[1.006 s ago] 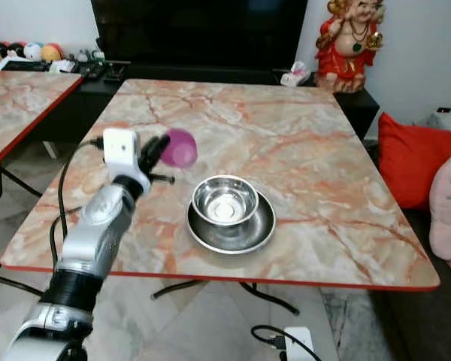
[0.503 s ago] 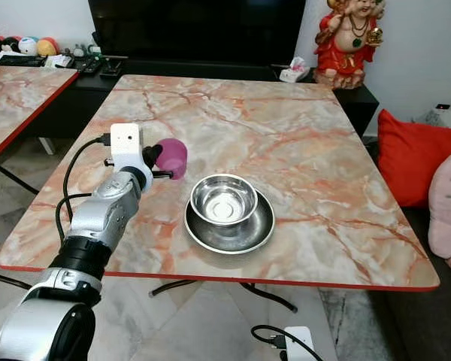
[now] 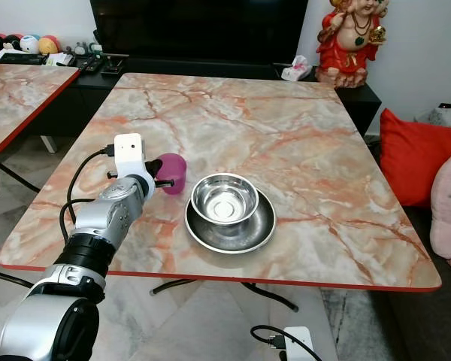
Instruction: Setting the table
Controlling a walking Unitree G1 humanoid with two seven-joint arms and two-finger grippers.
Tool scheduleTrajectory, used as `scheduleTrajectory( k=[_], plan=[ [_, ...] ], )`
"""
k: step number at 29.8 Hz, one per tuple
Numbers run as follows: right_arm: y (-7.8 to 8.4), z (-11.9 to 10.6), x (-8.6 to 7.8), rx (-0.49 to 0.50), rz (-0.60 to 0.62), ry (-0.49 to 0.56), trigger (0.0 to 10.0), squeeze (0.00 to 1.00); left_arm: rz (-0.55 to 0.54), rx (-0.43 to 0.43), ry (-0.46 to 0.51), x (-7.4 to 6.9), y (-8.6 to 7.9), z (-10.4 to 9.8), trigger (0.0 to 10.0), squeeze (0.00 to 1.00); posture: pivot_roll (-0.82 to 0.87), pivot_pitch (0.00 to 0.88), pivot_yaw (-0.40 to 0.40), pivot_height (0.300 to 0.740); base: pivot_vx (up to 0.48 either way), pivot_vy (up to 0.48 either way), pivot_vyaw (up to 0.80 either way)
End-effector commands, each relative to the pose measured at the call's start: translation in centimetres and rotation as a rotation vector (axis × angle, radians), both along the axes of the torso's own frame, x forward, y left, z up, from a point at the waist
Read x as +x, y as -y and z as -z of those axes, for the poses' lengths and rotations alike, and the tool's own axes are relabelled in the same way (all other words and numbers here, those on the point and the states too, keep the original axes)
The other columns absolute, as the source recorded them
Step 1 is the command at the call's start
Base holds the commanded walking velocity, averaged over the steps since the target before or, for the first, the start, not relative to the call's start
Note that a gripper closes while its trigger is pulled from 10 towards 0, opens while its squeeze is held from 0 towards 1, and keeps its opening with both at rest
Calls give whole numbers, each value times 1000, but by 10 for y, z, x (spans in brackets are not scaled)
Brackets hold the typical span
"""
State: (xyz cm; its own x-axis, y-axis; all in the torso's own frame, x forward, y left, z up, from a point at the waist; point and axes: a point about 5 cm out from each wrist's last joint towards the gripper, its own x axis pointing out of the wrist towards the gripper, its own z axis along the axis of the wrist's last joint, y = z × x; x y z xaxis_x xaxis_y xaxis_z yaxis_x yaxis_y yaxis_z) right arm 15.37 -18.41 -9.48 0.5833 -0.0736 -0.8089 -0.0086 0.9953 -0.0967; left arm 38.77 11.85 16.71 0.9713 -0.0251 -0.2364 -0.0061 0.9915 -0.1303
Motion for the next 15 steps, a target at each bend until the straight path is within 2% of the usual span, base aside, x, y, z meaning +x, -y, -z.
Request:
scheduleTrajectory(
  k=[1, 3, 7, 15],
  plan=[
    [0, 1, -3, 1, 0, -13, 10000, 0, -8, -7, -5, 2, 3, -3, 10000, 0, 37, 0, -23, 740, 0, 0, 0],
    [0, 1, -3, 2, 3, -13, 10000, 0, -18, 23, -7, 3, 2, -4, 10000, 0, 36, 0, -23, 740, 0, 0, 0],
    [0, 1, -3, 0, 3, -13, 10000, 0, -25, -6, -43, 2, 3, -1, 10000, 0, 36, 0, -24, 740, 0, 0, 0],
    [0, 1, -3, 0, 2, -14, 10000, 0, -22, -11, -50, 1, 2, -1, 10000, 0, 39, 3, -27, 740, 0, 0, 0]
  ],
)
